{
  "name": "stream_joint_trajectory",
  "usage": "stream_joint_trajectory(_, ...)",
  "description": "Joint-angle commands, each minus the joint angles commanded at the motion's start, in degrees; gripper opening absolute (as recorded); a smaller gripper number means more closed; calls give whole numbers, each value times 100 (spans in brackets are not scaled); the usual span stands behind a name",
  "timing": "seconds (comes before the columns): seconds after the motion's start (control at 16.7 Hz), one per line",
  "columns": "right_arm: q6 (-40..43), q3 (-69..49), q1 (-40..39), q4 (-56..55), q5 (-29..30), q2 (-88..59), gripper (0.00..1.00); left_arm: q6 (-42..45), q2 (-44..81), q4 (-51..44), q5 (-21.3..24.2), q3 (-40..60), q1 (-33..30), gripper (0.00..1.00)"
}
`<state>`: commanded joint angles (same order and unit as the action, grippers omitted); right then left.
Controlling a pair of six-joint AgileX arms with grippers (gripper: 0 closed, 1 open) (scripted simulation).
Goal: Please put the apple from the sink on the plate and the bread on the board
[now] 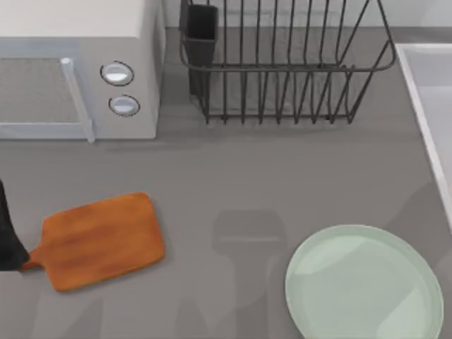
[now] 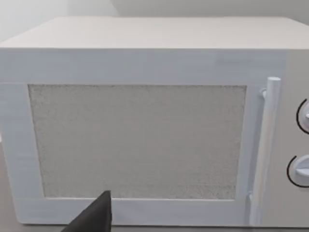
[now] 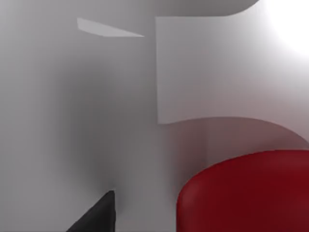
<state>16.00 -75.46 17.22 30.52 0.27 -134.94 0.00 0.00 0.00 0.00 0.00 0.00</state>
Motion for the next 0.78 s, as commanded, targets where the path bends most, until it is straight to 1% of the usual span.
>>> stream_joint_trajectory(0.6,0,0,0,0,0,0,2,0,0,0,0,0,0,100)
stream_joint_trajectory(0.66,0,0,0,0,0,0,0,0,0,0,0,0,0,100)
stream_joint_trajectory(0.78,0,0,0,0,0,0,0,0,0,0,0,0,0,100)
